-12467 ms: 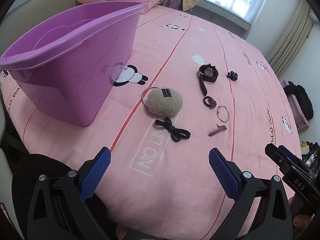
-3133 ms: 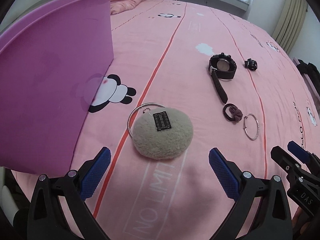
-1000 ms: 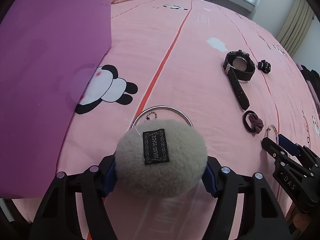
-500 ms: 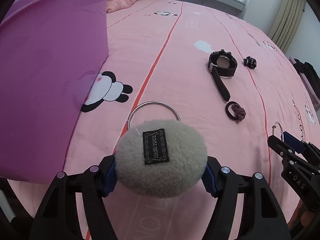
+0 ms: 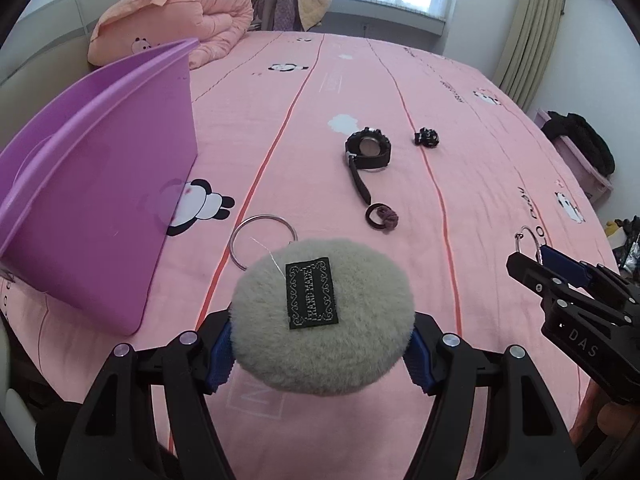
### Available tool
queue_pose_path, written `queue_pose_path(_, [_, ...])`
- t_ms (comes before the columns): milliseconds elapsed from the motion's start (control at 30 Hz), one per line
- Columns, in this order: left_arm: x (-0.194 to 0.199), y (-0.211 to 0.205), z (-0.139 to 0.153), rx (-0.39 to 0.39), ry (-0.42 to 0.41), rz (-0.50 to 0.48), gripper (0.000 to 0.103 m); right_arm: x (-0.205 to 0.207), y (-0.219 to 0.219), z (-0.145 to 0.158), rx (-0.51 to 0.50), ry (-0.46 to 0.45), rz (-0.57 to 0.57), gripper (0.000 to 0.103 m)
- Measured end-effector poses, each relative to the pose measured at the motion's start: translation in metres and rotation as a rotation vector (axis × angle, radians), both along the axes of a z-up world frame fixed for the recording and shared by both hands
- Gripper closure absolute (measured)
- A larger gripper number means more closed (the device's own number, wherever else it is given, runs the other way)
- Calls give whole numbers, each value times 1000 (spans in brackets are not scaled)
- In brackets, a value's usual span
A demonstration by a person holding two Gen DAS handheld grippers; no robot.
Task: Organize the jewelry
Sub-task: 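Lift the pouch and bangle and carry both over the purple tub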
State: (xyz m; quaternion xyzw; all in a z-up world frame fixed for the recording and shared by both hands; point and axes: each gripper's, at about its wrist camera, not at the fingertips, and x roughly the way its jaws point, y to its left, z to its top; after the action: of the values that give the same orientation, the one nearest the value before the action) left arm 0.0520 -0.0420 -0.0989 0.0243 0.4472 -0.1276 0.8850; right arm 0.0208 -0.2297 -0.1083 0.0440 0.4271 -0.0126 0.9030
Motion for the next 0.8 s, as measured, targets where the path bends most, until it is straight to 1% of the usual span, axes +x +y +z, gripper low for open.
queue_pose_path(133, [-13,2,23,-10,-31,-13,36,-13,3,18,7,-37,7,58])
queue_pose_path(400, [-23,24,88,-19,-156,15,36,-21,20,55,34,-118,46,58])
queue_pose_path(633, [-19,65,141,-47,-253,93,36,-10,49,90,58,-184,113,58])
queue_pose_path(800, [-12,106,165,-33,-289,167,36,10,80,114,66,-227,175,58])
